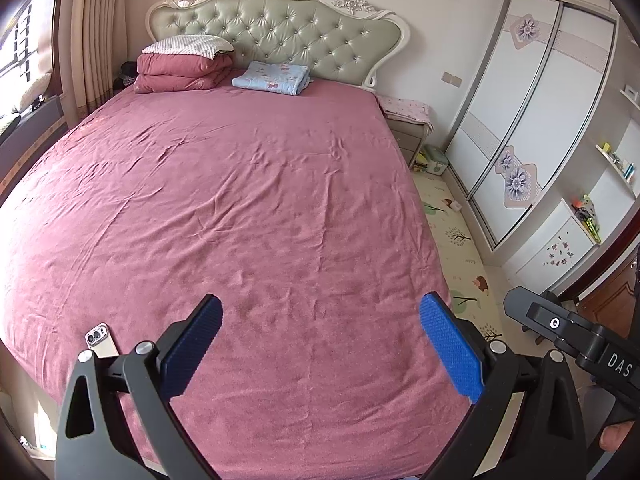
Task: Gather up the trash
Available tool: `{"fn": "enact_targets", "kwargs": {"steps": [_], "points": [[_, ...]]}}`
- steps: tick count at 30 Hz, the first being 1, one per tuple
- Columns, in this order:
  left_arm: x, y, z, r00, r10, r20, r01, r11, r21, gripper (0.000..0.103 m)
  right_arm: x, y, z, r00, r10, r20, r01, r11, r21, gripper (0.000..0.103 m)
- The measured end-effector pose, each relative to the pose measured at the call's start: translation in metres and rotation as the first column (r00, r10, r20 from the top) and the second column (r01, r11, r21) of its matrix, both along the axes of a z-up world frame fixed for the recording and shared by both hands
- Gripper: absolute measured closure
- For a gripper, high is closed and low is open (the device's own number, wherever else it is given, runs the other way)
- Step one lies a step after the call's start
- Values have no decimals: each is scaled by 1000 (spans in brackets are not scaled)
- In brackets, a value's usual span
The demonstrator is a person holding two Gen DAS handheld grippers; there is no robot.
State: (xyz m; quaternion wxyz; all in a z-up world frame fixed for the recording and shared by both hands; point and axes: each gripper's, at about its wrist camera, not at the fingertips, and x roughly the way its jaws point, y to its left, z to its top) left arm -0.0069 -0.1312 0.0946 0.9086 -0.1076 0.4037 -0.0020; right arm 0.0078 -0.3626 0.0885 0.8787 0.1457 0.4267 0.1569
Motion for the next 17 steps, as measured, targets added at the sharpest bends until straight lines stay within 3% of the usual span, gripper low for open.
{"fn": "enact_targets", "kwargs": {"steps": [17], "points": [[6, 4, -3, 1000, 14, -21, -13, 1000, 12, 4, 1, 3, -1, 1000, -6, 1, 6, 1000, 2, 18]]}}
